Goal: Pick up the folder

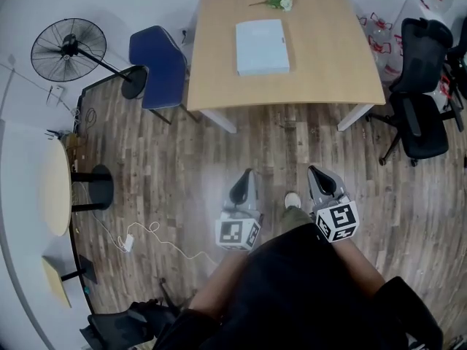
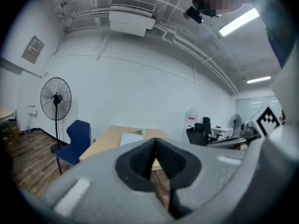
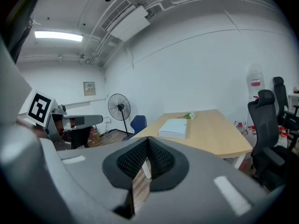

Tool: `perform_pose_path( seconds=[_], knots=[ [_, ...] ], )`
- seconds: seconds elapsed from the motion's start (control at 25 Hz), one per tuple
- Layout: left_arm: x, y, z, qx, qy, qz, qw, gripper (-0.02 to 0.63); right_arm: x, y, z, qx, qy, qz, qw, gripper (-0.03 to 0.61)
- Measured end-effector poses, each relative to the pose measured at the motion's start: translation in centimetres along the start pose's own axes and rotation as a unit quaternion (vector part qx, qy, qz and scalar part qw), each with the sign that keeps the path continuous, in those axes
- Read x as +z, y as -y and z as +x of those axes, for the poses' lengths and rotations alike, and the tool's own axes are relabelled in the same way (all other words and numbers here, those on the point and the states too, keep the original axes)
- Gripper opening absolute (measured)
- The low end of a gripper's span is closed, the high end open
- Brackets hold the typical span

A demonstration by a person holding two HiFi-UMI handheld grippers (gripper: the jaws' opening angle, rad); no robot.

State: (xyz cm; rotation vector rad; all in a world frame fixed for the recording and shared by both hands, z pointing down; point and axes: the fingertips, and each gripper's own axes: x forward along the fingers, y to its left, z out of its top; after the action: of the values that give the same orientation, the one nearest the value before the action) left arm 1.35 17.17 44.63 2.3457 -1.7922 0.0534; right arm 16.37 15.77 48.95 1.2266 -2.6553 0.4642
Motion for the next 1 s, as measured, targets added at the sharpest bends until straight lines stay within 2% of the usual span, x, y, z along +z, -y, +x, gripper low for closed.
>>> perform_pose_path(
  seconds=[0.28, 0.44, 0.6, 1.0],
  knots=[
    [1.1, -0.6, 4.7, 0.027, -0.002, -0.007, 0.9996, 0.003, 0.6, 5.1, 4.1, 0.034, -0.026, -0.011, 0.999, 0.002],
    [1.0, -1.5, 5.7, 0.034, -0.006, -0.001, 0.9994, 0.003, 0.7, 5.1, 6.5, 0.06, -0.032, -0.016, 0.998, 0.002],
    [1.0, -2.8, 7.3, 0.033, -0.008, -0.005, 0.9994, 0.003, 1.7, 4.4, 8.2, 0.088, -0.017, -0.02, 0.996, 0.002],
    [1.4, -8.3, 15.7, -0.007, 0.005, -0.02, 0.9998, 0.003, 3.4, 6.7, 12.6, 0.044, -0.013, -0.03, 0.999, 0.002]
  ],
)
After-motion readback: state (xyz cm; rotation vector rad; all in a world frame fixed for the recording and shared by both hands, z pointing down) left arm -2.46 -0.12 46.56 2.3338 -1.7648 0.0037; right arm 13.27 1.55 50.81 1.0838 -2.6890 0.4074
